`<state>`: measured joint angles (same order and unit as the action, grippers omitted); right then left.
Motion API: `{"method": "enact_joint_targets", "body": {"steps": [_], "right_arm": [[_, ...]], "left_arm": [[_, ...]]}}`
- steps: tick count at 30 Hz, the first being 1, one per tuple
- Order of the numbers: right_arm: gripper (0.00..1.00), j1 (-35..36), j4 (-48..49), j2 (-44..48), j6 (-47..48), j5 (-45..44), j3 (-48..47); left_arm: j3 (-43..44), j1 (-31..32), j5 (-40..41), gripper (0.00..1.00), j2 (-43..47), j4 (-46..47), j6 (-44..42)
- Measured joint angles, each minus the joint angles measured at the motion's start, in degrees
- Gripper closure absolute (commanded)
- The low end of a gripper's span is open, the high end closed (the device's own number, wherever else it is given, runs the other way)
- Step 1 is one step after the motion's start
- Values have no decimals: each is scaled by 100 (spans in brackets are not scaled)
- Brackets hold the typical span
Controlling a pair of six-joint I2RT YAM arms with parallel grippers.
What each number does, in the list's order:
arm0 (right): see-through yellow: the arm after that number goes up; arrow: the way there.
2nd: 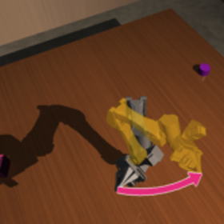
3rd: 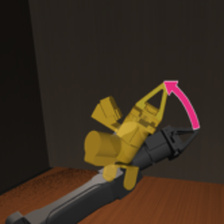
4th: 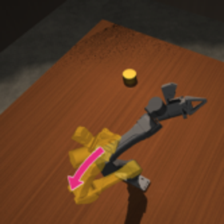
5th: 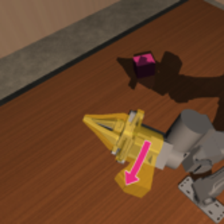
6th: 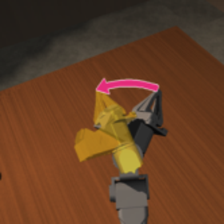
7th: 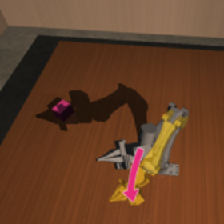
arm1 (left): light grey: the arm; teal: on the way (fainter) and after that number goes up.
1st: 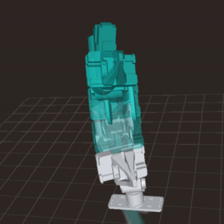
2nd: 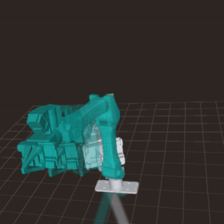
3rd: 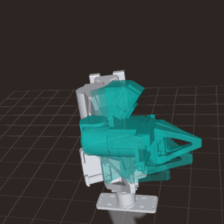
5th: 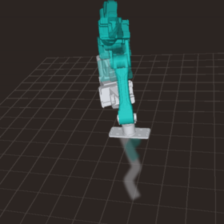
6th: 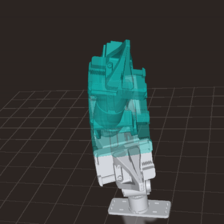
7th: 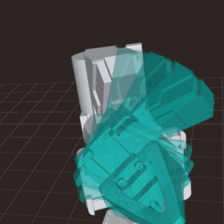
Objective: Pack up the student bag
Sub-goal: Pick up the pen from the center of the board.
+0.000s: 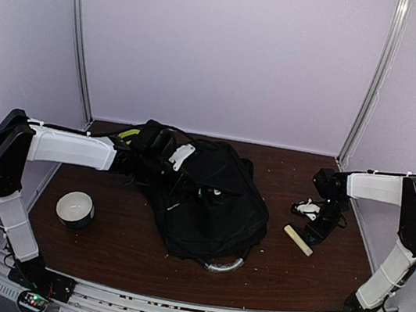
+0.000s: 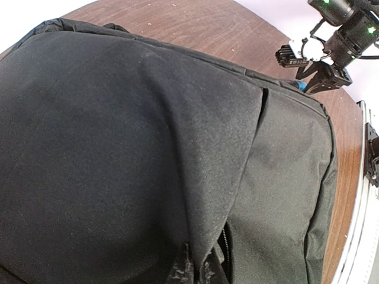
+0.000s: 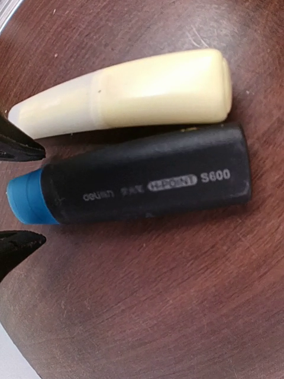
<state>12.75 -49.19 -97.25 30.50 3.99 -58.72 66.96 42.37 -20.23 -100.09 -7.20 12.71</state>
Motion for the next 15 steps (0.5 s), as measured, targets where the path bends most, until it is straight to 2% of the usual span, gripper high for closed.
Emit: {"method": "enact_joint_targets", "body": {"steps": [7,15], "right_arm": [[57,0,4,-197,-52,11,-39],[70,0,-44,-269,-39,98,-107]], "left_arm": [[0,0,7,100,0,-7,-2],[35,2,4,100,-33,-55,-26]]}}
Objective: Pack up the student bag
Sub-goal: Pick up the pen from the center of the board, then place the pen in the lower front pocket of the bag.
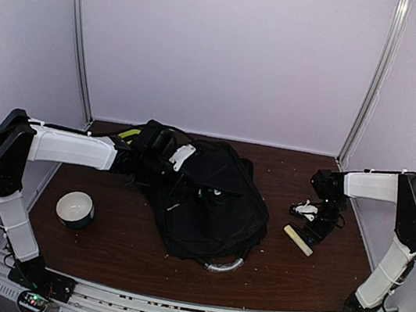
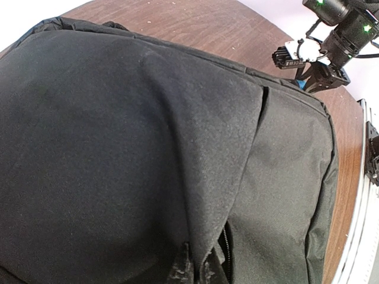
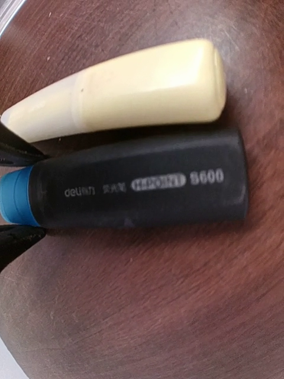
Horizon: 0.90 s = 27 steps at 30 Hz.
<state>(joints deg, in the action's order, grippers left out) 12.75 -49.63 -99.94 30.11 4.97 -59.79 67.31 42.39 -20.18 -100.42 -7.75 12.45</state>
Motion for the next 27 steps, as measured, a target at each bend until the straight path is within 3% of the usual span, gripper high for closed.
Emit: {"method": "enact_joint_targets", "body": {"steps": [3,9,18,27], "right_arm": [[76,-4,-9,0,-2,35,0],[79,-170,-28,136,-37,63,0],[81,-192,-636,1252,-184,474,-428],[82,732,-1088,1497,-610,1504,-1062]], "left_arm": [[0,0,0,100,-2,0,0],[0,0,-2,100,-4,7,2],[33,9,2,100,-42,7,4],[107,9,-17,100,-120,37,162]]}}
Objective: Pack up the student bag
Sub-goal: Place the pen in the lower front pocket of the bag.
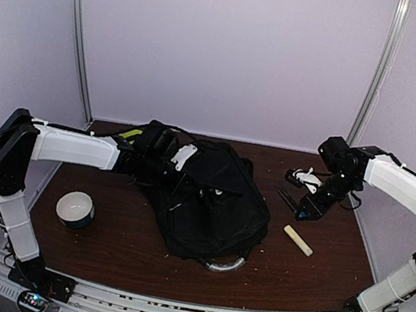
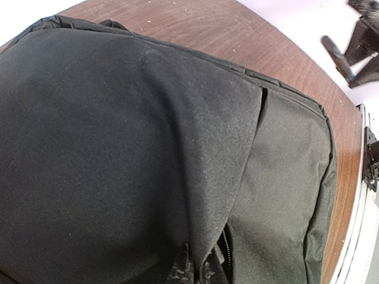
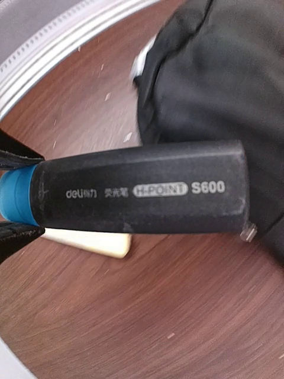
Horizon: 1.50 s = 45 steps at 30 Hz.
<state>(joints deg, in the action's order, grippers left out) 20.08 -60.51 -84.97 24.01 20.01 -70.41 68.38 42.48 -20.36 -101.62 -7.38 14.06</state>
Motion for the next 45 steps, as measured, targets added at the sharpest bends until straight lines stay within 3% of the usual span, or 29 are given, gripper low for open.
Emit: {"method": "enact_joint_targets", "body": {"steps": [10,20,45], "right_arm": [[81,1143,-199,-787,-514,1078,-1010],[82,1810,-264,-1998,-1062,1668,-1978],[79,2105,9,-3416,-2640,1803,-3182]], "left_arm": [[74,0,26,100,-15,-4,116],[214,11,105,100,-20,-50,199],[240,11,122,100,-20,-22,437]]}}
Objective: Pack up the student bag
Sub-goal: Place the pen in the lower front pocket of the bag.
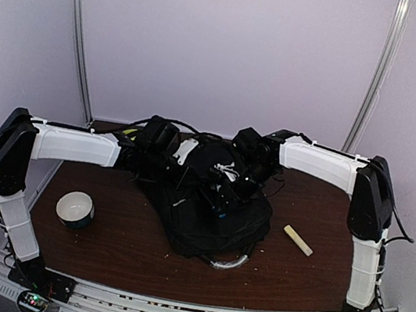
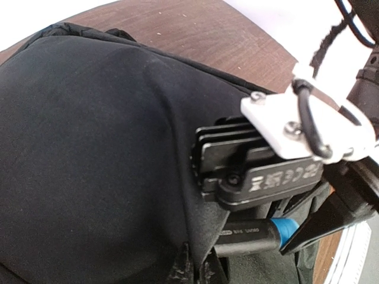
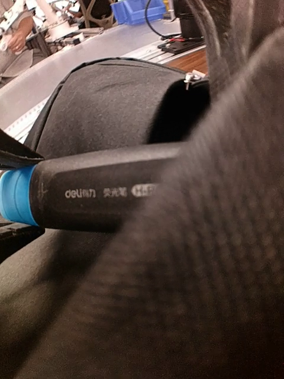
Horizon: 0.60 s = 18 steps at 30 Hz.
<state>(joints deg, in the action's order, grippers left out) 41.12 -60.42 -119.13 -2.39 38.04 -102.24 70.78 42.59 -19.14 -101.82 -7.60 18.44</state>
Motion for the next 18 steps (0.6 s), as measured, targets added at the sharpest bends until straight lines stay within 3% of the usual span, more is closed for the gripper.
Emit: {"method": "enact_joint_targets", "body": {"steps": [10,14,18], "right_arm": [[72,26,302,-468,-562,317,-328],[57,20,496,-562,-756,688,-363],[52,15,739,-645,-857,984,-452]], "left_arm": [[-2,-13,96,100,0,-42,37],[-4,-4,98,100,0,-44,39],[-7,31,103,100,0,-7,39]]}}
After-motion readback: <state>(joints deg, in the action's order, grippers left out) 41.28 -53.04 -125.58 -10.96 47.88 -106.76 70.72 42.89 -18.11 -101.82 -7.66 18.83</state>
